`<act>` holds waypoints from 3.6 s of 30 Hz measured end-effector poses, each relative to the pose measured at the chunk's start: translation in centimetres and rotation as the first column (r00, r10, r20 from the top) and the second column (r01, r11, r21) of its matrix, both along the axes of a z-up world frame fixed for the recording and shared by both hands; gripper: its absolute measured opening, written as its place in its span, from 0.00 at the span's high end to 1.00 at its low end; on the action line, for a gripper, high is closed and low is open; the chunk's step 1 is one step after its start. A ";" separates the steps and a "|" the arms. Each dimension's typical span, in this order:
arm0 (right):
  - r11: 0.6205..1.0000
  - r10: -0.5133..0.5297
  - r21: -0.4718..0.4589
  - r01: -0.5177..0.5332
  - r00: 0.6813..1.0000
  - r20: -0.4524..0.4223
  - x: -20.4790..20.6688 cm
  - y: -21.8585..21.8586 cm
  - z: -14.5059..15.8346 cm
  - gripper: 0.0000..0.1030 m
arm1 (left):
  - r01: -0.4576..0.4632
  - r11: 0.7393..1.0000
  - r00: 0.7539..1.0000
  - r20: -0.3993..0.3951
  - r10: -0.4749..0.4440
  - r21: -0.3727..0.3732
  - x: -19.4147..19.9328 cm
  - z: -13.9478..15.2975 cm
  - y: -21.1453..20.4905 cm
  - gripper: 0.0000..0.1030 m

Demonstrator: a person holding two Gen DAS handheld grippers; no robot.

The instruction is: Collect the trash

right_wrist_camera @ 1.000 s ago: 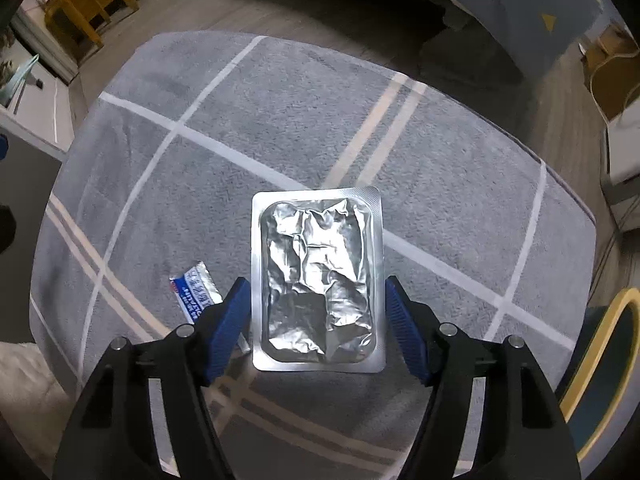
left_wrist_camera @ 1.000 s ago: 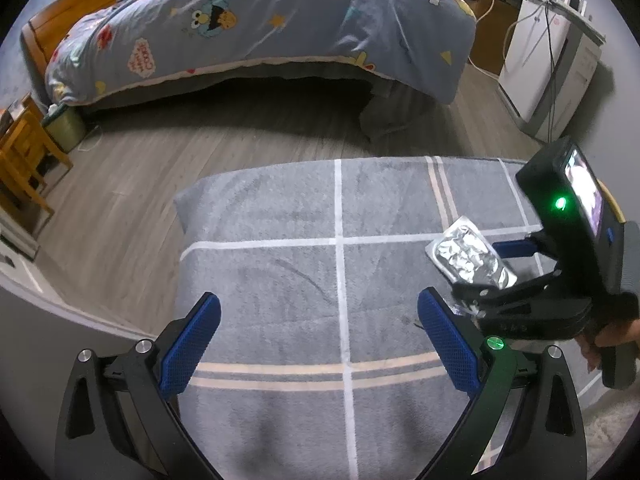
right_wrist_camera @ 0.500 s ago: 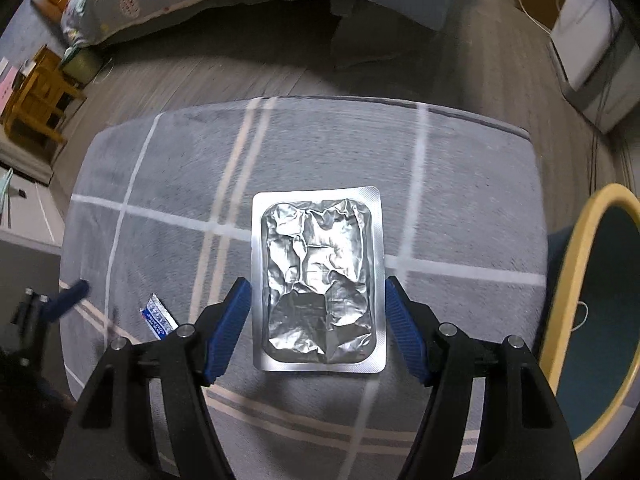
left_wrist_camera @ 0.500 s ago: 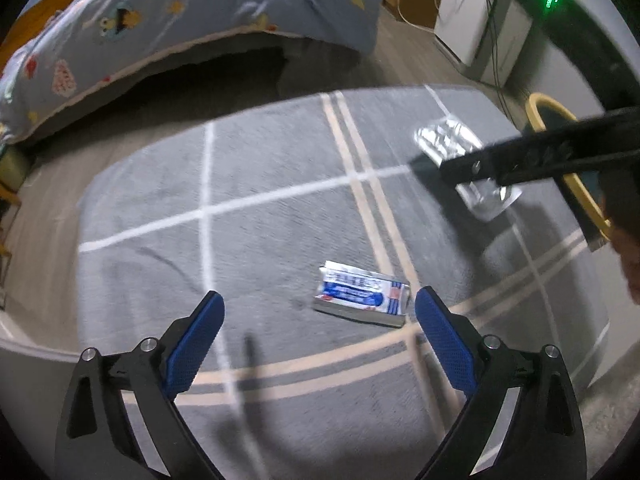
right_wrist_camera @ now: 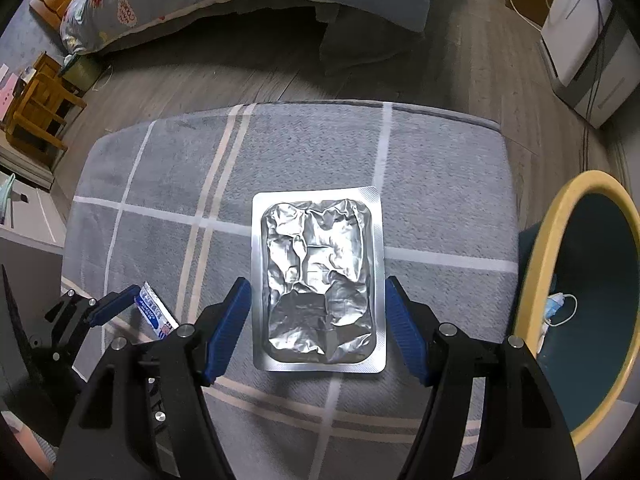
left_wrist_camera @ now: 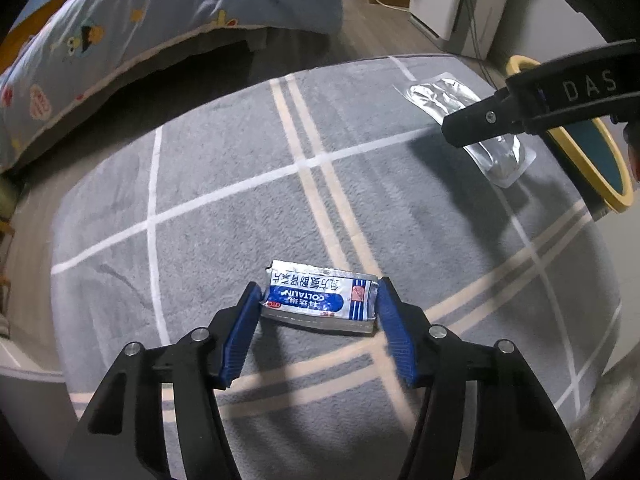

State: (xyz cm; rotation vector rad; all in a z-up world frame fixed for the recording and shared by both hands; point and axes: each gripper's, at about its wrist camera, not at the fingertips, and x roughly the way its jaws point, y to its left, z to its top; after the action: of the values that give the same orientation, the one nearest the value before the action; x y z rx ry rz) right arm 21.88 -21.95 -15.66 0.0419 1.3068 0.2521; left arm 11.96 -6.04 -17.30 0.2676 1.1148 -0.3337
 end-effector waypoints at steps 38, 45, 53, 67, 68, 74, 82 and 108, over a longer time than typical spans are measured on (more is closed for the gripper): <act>0.745 -0.656 0.189 0.640 0.754 0.031 -7.5 -29.4 3.1 0.23 | 0.388 0.914 0.907 0.225 -0.356 -0.120 0.5 6.6 -26.6 0.24; 0.753 -0.649 0.167 0.637 0.760 0.029 -7.8 -29.5 3.8 0.21 | 0.370 0.925 0.914 0.214 -0.345 -0.091 0.4 7.9 -24.6 0.21; 0.857 -0.513 0.034 0.514 0.848 0.130 -10.7 -27.2 8.6 0.06 | 0.290 0.947 0.945 0.198 -0.261 -0.135 -1.0 13.8 -20.3 0.06; 0.856 -0.516 0.087 0.509 0.839 0.171 -18.6 -25.2 13.9 0.06 | 0.179 0.979 0.964 0.217 -0.154 -0.101 -5.7 17.9 -17.1 0.05; 0.859 -0.511 0.081 0.505 0.842 0.174 -18.8 -24.9 14.0 0.06 | 0.174 0.979 0.964 0.222 -0.146 -0.109 -5.7 17.9 -17.0 0.05; 0.871 -0.489 0.066 0.487 0.844 0.221 -19.2 -23.9 14.4 0.06 | 0.164 0.972 0.971 0.200 -0.128 -0.172 -5.1 17.5 -16.7 0.05; 0.854 -0.517 0.070 0.515 0.825 0.229 -19.7 -24.3 14.5 0.06 | 0.169 0.973 0.964 0.232 -0.130 -0.157 -4.9 17.4 -16.7 0.05; 0.847 -0.519 0.040 0.530 0.809 0.275 -20.2 -23.4 15.2 0.06 | 0.188 0.970 0.959 0.243 -0.146 -0.157 -5.7 18.3 -16.0 0.05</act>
State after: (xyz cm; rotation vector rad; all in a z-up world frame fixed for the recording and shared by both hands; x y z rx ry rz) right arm 1.70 -45.31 -0.47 0.3235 0.9727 -0.2405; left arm 6.29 -22.08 0.99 0.2357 0.8287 -0.5375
